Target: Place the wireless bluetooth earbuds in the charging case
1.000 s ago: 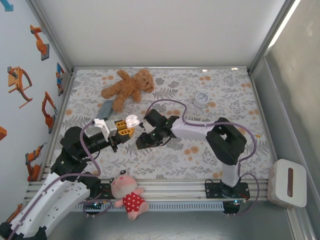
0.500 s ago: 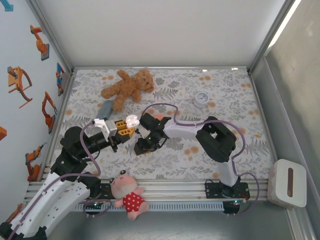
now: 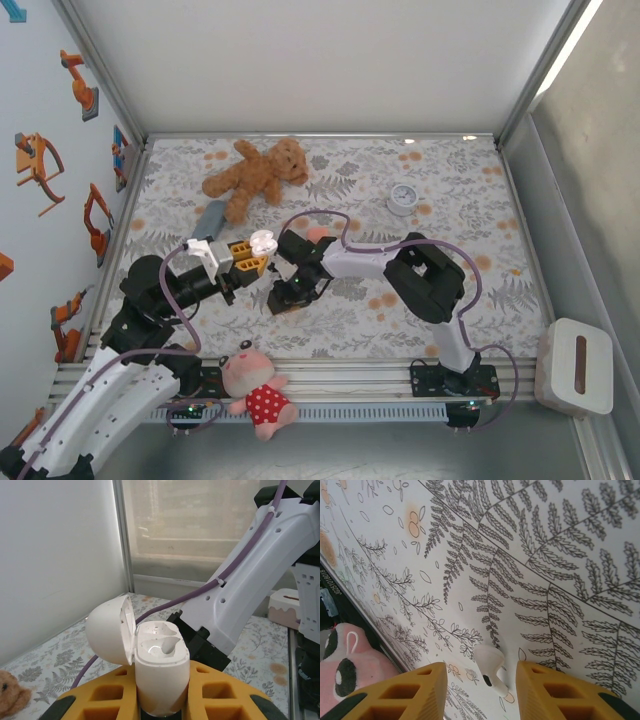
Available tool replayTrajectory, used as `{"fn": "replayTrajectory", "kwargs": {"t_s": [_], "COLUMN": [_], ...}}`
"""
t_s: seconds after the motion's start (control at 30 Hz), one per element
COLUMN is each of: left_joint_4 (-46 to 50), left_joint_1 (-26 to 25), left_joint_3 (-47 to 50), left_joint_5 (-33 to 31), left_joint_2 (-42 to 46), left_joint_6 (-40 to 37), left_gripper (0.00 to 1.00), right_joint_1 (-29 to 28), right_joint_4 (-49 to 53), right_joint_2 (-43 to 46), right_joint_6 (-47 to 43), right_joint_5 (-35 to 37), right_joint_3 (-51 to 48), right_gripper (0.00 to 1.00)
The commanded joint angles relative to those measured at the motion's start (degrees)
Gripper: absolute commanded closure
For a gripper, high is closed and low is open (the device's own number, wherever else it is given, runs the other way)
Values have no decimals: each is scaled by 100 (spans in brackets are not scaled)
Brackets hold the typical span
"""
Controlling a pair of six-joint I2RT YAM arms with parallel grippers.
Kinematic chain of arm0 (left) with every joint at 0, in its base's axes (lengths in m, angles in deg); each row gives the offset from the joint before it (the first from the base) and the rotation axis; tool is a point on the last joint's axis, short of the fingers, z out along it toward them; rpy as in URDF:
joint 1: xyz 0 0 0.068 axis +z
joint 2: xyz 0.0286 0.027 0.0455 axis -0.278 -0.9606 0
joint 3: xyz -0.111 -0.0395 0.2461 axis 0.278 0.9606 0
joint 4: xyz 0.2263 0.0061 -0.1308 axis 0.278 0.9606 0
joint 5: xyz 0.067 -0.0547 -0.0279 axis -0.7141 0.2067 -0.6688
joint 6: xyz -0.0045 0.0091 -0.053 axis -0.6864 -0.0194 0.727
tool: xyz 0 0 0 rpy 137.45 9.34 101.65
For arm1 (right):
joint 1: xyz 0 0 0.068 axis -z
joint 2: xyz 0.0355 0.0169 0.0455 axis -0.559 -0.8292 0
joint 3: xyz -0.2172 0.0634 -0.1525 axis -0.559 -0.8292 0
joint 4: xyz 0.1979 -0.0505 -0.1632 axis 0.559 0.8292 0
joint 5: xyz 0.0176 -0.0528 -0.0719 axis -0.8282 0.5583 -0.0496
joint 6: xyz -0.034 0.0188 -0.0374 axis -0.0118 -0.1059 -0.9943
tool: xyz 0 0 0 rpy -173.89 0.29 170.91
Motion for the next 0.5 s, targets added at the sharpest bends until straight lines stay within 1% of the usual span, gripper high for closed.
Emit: {"fn": "replayTrajectory", "kwargs": {"t_s": [0.0,0.47], "left_joint_4": [-84,-66], "left_joint_1": [-36,-35], "left_joint_3": [34,38], "left_joint_5": [-18,-25], "left_joint_2": [61,80], "left_joint_6": [-76,-69], "left_gripper": [100,100], "right_joint_1": [-58,-124], "right_joint_4": [111,120], "right_joint_2": [-120,-305], "right_joint_6": [-89,-90], "right_joint_5": [1,-2], "right_joint_3": [160,189], "right_gripper": [62,73]}}
